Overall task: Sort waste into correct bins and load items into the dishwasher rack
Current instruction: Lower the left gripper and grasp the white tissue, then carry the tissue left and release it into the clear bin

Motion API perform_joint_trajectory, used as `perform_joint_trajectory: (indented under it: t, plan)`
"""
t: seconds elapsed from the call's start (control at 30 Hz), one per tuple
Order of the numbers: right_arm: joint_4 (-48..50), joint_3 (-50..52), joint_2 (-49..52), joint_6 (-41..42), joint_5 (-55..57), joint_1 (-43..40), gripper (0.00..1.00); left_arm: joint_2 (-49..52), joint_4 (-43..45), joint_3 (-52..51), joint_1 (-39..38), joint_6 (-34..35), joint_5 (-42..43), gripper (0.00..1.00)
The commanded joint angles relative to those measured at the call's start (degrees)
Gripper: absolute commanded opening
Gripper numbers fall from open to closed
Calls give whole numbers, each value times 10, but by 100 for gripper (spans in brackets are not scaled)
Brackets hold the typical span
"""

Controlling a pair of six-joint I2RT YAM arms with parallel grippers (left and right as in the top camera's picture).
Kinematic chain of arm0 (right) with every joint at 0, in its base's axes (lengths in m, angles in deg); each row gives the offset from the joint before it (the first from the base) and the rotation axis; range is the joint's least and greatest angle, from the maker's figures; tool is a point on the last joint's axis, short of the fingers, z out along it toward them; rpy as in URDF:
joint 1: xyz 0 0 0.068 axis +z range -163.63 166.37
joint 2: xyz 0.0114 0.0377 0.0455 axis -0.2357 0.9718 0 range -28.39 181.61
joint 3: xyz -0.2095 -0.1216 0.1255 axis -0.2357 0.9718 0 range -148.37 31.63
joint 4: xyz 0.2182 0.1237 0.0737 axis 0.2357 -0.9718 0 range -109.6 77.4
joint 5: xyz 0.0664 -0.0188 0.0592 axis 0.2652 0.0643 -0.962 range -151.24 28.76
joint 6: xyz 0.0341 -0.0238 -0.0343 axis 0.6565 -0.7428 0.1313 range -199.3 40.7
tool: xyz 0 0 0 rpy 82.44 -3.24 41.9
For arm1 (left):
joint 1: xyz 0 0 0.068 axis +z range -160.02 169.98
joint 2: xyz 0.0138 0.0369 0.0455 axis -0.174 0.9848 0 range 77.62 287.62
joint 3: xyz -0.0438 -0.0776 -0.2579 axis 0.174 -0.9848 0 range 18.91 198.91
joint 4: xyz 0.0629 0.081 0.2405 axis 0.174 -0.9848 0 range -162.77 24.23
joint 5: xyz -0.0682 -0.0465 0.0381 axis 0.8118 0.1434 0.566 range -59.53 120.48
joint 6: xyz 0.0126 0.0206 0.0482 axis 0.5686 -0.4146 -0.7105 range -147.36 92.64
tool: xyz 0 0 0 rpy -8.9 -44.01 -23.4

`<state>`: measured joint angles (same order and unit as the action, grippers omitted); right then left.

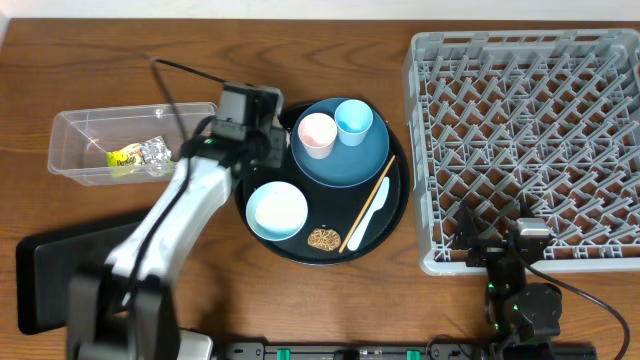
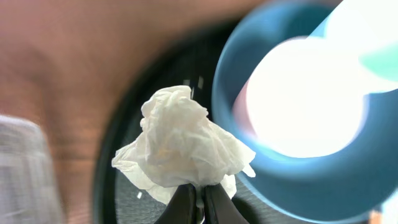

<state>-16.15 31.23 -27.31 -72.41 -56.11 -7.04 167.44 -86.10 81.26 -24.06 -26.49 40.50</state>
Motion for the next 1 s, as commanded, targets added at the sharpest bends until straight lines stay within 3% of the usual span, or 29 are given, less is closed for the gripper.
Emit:
perform_joint_trajectory:
  t: [0.0, 0.23, 0.43, 0.67, 0.97]
  plan:
    - [-1, 1, 0, -8, 2, -5, 99, -61, -1, 2, 0, 9, -37, 6]
    - [-1, 1, 0, -8, 2, -5, 99, -119, -14, 2, 18, 12, -158, 6]
    - [-1, 1, 0, -8, 2, -5, 99, -104, -37, 2, 92, 76, -158, 6]
    - [-1, 1, 0, -8, 2, -5, 99, -57, -41, 2, 166, 98, -125, 6]
    - [-1, 1, 0, -8, 2, -5, 99, 16, -35, 2, 200, 122, -115, 6]
